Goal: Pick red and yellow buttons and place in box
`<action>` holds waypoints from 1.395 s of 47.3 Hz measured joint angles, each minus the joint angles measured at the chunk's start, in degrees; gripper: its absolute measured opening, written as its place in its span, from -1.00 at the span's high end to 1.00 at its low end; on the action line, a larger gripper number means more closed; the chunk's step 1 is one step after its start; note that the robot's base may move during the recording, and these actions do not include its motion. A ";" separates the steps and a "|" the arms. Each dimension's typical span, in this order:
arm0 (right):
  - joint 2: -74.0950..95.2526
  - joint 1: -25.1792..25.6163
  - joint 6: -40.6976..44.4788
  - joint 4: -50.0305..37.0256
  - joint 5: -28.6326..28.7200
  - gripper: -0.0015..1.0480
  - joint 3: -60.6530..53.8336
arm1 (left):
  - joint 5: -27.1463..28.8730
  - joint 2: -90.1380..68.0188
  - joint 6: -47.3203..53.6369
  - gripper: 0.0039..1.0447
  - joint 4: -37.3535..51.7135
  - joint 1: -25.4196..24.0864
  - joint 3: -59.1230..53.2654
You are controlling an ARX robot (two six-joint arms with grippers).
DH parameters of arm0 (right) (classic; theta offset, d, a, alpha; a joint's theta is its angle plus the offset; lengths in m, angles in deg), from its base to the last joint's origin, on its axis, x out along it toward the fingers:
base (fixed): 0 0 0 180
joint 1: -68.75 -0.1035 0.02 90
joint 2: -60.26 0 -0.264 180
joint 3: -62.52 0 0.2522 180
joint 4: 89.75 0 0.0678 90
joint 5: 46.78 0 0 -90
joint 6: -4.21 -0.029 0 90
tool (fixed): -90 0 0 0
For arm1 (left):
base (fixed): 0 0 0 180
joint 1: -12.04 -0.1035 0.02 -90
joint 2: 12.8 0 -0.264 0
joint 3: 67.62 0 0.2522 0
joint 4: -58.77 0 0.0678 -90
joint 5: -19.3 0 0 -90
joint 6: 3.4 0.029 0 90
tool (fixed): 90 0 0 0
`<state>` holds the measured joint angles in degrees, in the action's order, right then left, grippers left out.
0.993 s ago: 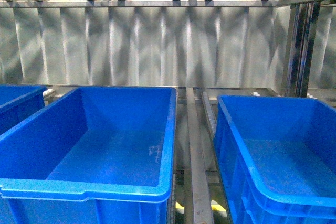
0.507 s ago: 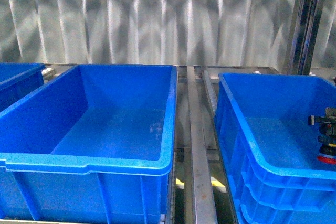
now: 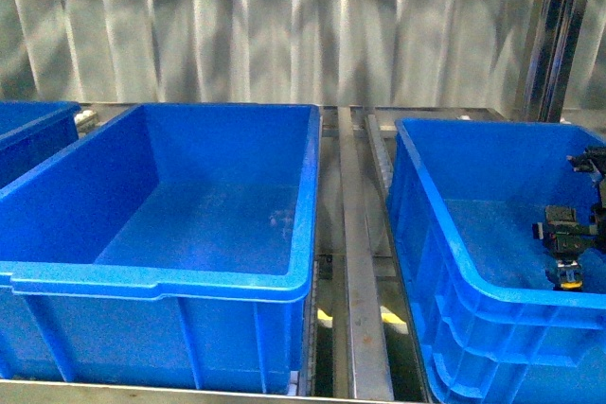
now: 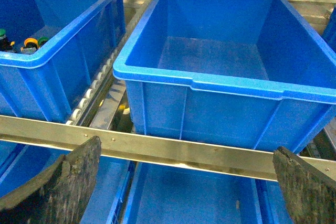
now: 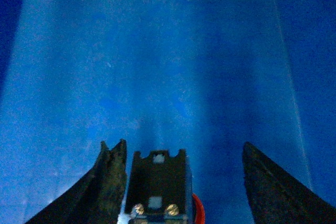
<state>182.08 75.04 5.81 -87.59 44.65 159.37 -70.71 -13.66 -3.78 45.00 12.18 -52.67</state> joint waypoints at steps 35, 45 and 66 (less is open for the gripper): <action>-54.82 -5.31 -15.74 -15.23 -0.39 -0.71 -44.02 | 0.00 0.00 0.00 -0.86 0.00 0.00 0.00; -70.97 -6.01 -3.89 -19.19 -1.25 0.01 -63.21 | 0.00 0.00 -0.02 -0.86 0.00 0.00 0.00; -82.90 -6.08 -1.95 -18.97 -1.42 0.93 -75.12 | 0.00 0.00 0.00 -0.86 0.00 0.00 0.00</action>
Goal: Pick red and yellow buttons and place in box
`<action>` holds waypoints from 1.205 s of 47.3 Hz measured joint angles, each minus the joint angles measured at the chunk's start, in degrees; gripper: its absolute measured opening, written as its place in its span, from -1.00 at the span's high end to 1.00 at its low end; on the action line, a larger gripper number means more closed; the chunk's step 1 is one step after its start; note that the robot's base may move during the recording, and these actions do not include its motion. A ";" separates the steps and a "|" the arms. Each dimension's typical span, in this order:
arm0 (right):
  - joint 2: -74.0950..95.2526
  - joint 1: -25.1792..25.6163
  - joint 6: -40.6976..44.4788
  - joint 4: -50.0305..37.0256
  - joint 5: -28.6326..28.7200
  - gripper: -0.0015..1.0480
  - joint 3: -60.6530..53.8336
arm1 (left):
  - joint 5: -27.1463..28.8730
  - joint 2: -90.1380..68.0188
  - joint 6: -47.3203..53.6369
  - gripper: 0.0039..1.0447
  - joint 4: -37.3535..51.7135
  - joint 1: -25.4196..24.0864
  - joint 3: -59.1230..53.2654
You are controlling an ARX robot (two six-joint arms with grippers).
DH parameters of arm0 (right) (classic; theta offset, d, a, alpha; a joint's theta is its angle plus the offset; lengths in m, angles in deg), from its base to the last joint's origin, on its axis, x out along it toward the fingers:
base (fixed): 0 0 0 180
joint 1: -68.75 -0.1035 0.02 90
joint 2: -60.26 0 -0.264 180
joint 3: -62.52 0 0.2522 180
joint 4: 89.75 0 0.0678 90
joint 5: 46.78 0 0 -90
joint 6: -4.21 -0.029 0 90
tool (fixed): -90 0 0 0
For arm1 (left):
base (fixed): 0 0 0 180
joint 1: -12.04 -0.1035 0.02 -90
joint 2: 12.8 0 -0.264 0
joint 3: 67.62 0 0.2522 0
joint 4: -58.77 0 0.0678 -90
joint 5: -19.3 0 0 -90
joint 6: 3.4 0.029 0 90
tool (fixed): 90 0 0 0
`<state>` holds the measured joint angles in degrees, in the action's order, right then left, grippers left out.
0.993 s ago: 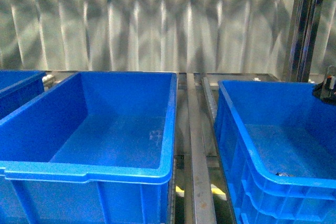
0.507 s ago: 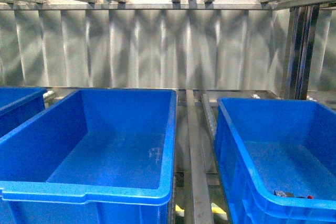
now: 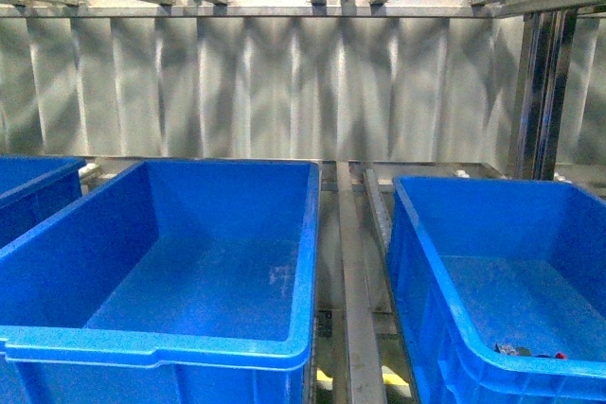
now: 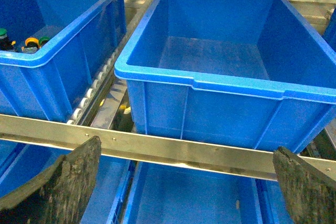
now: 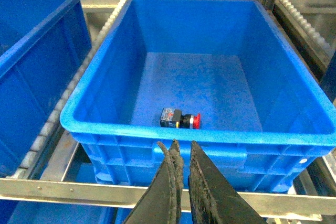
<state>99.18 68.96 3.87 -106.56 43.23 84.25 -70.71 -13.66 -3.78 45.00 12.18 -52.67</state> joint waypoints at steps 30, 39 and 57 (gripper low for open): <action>-16.13 -0.04 0.02 8.09 -0.02 0.93 -6.73 | 0.00 0.00 -0.02 -0.86 0.00 0.00 0.00; -21.49 -0.11 0.02 12.98 -0.04 0.93 -6.75 | 0.00 0.00 0.00 -0.86 0.00 0.00 0.00; -28.15 -0.11 0.02 19.71 -0.02 0.93 -6.75 | 0.00 0.00 0.00 -0.86 0.00 0.00 0.00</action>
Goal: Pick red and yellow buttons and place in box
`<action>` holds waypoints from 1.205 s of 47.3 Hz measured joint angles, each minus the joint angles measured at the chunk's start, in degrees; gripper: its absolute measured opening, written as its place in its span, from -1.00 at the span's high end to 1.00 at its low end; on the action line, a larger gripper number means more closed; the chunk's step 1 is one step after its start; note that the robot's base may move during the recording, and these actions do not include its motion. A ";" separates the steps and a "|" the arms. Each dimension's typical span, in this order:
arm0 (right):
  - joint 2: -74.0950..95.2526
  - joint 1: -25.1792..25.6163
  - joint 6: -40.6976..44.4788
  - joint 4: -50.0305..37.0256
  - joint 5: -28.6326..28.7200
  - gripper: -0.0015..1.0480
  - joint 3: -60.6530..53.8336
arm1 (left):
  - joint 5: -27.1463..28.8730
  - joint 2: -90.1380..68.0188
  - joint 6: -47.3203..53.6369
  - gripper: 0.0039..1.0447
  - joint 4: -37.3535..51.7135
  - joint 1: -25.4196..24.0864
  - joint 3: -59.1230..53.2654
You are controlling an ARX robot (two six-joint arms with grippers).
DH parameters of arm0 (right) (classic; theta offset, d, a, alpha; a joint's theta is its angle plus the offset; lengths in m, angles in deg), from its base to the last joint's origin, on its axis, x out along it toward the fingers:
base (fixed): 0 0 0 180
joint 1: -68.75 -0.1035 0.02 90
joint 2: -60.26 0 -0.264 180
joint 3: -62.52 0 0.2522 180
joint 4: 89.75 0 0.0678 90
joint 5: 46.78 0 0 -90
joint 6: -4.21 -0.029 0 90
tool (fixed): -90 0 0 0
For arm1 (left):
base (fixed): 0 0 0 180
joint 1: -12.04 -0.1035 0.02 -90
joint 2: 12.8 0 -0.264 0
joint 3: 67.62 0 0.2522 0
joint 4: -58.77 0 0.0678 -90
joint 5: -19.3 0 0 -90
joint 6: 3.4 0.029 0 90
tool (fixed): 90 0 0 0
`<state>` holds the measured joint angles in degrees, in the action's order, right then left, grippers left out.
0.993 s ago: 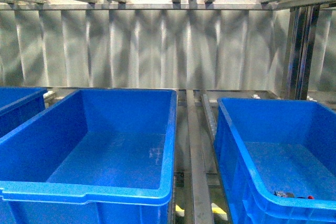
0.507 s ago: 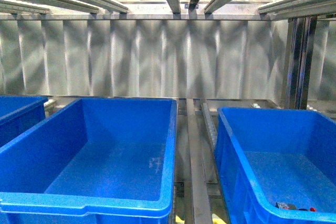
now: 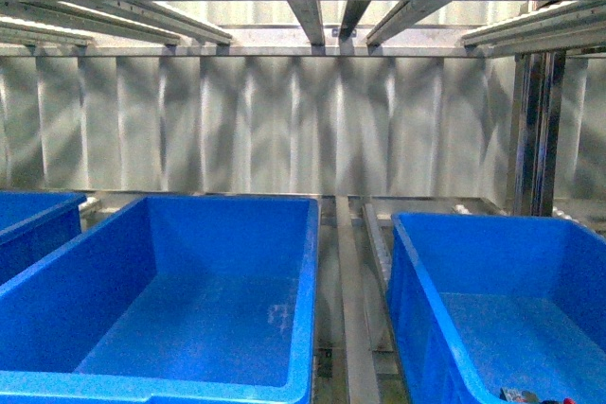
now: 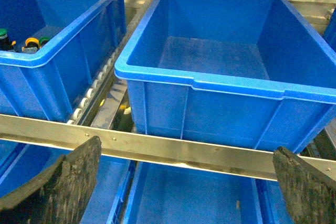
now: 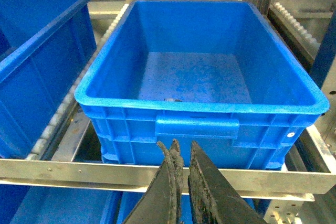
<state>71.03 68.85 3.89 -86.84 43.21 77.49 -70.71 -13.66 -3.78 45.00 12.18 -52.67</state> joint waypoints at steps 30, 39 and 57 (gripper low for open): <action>-10.49 0.00 0.09 10.75 0.00 0.21 0.04 | 0.00 0.00 0.00 -0.86 0.00 0.00 0.00; -10.49 0.00 0.09 10.75 0.00 -0.49 0.04 | 0.00 0.00 0.00 -0.86 0.00 0.00 0.00; -10.49 0.00 0.09 10.75 0.00 -0.88 0.04 | 0.00 0.00 0.00 -0.86 0.00 0.00 0.00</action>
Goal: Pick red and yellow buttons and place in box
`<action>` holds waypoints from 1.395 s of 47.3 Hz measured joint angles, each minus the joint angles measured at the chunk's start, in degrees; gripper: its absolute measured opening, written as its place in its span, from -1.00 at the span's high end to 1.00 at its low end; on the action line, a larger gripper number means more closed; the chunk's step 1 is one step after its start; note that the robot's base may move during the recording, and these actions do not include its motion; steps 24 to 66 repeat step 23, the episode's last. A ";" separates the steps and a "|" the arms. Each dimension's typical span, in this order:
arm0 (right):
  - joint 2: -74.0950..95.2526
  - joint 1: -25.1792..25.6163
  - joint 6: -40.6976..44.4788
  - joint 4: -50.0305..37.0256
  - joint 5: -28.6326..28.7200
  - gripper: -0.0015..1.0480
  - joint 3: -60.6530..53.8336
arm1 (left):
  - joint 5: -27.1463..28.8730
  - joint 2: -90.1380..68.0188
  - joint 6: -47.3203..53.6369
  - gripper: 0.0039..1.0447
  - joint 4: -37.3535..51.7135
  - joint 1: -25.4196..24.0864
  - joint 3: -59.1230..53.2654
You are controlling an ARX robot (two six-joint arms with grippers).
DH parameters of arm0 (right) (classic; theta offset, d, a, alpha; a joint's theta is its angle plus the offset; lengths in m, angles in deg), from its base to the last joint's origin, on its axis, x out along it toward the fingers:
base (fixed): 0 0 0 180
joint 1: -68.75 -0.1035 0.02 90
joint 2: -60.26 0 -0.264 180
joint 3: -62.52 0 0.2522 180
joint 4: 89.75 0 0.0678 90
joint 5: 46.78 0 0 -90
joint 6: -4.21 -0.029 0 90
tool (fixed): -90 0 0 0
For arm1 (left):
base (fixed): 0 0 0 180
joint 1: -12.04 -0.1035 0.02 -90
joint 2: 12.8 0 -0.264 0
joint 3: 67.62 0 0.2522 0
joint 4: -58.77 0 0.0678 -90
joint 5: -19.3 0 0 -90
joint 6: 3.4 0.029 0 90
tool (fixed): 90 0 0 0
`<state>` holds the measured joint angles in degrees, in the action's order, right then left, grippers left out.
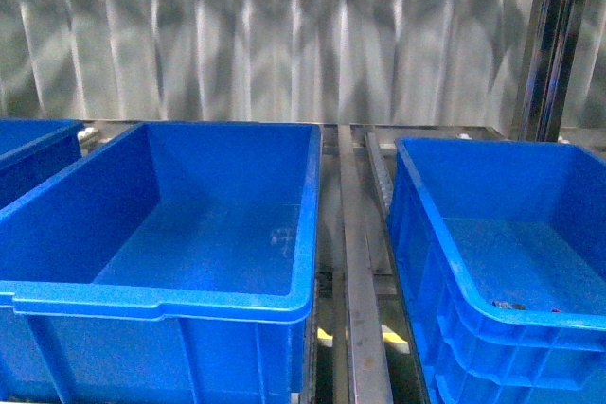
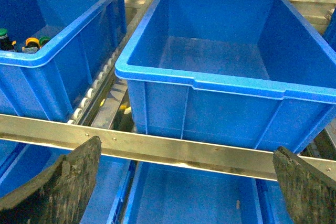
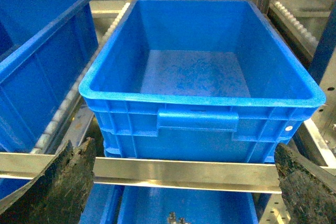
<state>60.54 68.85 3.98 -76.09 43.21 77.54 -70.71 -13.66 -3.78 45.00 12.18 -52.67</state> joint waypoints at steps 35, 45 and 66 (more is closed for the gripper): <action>0.00 0.00 0.00 0.00 0.00 -0.88 0.00 | 0.00 0.00 0.00 -0.86 0.00 0.00 0.00; 0.00 0.00 0.00 0.00 0.00 -0.88 0.00 | 0.00 0.00 0.00 -0.86 0.00 0.00 0.00; 0.00 0.00 0.00 0.00 0.00 -0.88 0.00 | 0.00 0.00 0.00 -0.86 0.00 0.00 0.00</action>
